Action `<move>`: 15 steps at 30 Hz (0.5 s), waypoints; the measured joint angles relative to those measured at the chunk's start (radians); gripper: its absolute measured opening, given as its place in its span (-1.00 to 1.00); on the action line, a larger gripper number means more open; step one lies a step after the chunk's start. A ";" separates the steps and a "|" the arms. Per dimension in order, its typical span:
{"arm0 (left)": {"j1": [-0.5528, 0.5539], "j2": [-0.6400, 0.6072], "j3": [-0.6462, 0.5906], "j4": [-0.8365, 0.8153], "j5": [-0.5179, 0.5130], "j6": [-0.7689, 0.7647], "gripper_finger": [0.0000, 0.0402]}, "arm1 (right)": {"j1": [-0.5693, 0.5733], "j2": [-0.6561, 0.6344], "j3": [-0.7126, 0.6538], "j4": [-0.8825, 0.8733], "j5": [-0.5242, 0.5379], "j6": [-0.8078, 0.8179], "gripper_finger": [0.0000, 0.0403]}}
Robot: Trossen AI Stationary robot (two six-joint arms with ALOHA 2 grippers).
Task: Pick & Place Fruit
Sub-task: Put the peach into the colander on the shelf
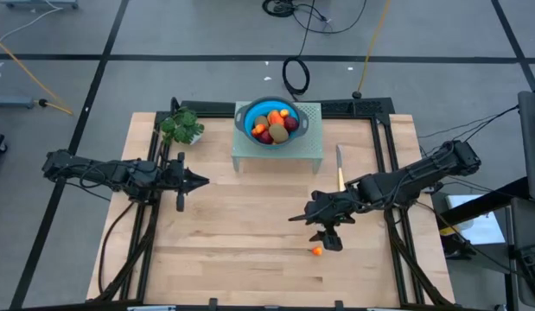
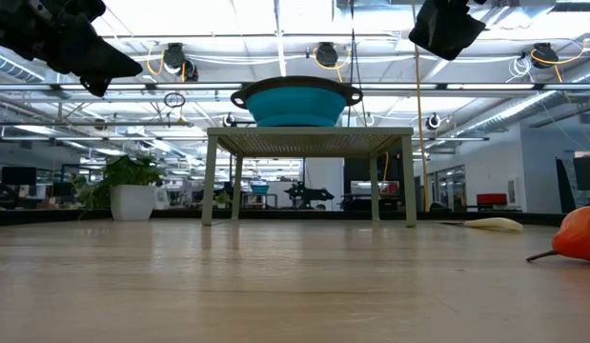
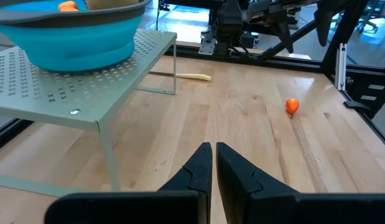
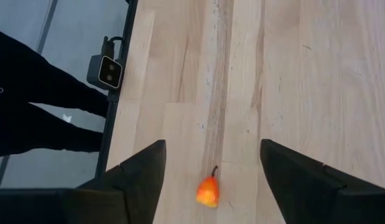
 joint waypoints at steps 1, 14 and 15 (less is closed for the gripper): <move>0.000 0.000 0.000 0.000 0.000 0.000 -0.89 | 0.000 0.000 0.000 0.002 -0.001 0.000 0.27; 0.000 0.000 0.000 0.000 0.000 0.000 -0.89 | 0.000 0.000 0.000 0.150 0.007 -0.004 0.28; 0.000 0.000 0.000 0.000 0.000 0.000 -0.89 | 0.003 0.000 0.000 0.147 0.007 -0.004 0.28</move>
